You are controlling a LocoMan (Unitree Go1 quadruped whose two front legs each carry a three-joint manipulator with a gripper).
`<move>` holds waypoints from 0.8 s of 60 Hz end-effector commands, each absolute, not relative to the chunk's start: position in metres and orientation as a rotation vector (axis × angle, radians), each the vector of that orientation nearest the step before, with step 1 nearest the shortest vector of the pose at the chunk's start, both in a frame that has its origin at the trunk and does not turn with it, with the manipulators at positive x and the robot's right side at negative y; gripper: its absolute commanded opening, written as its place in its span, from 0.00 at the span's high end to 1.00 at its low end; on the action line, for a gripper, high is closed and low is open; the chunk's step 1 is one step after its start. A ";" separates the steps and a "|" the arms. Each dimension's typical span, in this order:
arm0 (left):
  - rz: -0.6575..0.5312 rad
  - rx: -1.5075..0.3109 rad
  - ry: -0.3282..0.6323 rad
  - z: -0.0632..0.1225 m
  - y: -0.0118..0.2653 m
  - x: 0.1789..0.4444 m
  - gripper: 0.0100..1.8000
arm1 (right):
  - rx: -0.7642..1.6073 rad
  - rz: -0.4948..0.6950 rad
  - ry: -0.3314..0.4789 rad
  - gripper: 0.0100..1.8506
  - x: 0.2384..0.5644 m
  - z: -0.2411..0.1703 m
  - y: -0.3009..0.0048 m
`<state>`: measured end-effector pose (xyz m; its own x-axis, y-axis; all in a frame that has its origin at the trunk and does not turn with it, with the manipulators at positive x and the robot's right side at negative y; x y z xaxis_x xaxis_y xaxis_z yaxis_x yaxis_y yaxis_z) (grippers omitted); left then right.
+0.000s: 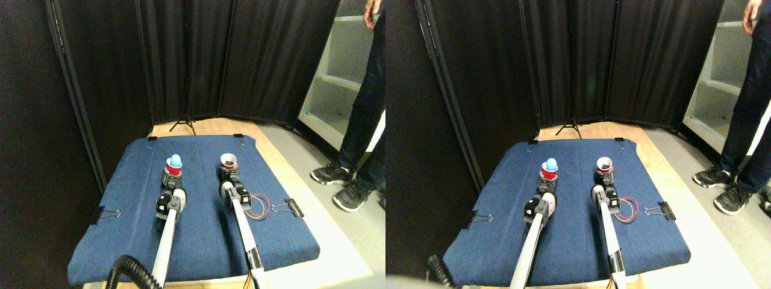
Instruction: Pour (bimanual)
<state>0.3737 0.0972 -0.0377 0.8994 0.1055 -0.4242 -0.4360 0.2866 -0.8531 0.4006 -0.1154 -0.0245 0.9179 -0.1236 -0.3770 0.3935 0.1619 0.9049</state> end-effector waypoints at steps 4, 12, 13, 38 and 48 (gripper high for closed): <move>0.424 -1.188 0.360 -0.053 0.103 0.372 0.67 | 1.327 -0.363 0.288 0.67 0.396 -0.022 -0.119; 0.451 -1.203 0.406 -0.055 0.104 0.371 0.45 | 1.332 -0.341 0.307 0.50 0.396 -0.021 -0.122; 0.449 -1.205 0.408 -0.054 0.103 0.369 0.45 | 1.330 -0.337 0.309 0.50 0.395 -0.020 -0.122; 0.451 -1.199 0.410 -0.049 0.106 0.362 0.37 | 1.360 -0.333 0.357 0.37 0.388 -0.020 -0.121; 0.424 -1.193 0.412 -0.045 0.109 0.354 0.35 | 1.356 -0.317 0.364 0.27 0.381 -0.016 -0.119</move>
